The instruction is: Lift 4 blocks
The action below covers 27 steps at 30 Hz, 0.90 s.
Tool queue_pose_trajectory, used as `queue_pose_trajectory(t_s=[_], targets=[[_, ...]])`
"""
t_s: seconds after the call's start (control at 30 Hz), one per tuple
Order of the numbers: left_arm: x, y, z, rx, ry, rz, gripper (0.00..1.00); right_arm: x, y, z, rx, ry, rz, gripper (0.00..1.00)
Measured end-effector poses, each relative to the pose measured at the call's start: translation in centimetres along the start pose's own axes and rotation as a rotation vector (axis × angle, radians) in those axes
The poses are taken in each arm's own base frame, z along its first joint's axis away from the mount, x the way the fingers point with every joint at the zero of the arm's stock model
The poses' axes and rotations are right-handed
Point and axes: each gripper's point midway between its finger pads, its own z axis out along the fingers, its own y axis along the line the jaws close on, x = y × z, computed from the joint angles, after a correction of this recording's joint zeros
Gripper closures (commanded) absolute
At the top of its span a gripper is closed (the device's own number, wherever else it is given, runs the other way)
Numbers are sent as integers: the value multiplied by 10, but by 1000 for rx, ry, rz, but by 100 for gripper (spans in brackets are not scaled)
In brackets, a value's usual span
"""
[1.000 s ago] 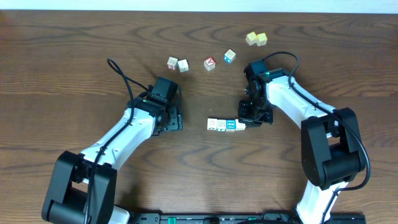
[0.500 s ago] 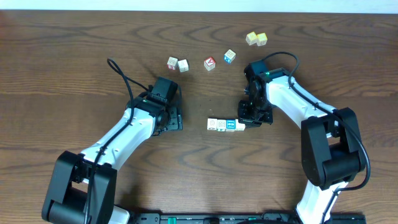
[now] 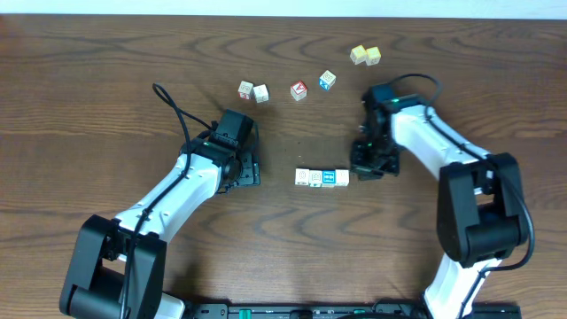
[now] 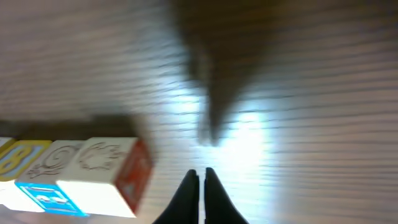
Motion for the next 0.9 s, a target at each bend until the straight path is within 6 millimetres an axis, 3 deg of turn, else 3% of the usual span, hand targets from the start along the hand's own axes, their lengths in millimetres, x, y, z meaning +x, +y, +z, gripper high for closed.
queue_pose_trajectory(t_s=[0.07,0.23,0.33,0.4,0.53,0.67,0.8,0.9], targets=[[0,0,0,0,0,0,20,-5,-10,-6,-12,-10,18,88],[3,-5,0,31,17,0,20,-14,-26,-17,-85,-21,23,47],[8,-16,-1,93,48,2,20,-18,-32,-20,-118,-23,24,28],[13,-25,-2,151,77,8,20,-19,-36,-22,-136,-24,29,23],[16,-30,-7,276,139,-30,20,-23,-41,-27,-206,-26,35,24],[4,-8,-12,374,168,-169,21,-29,-49,-36,-313,-41,51,41],[-3,10,-21,478,197,-289,48,-35,-64,-37,-432,-78,92,66],[-4,7,-26,546,203,-287,68,-38,-70,-30,-536,-117,120,87]])
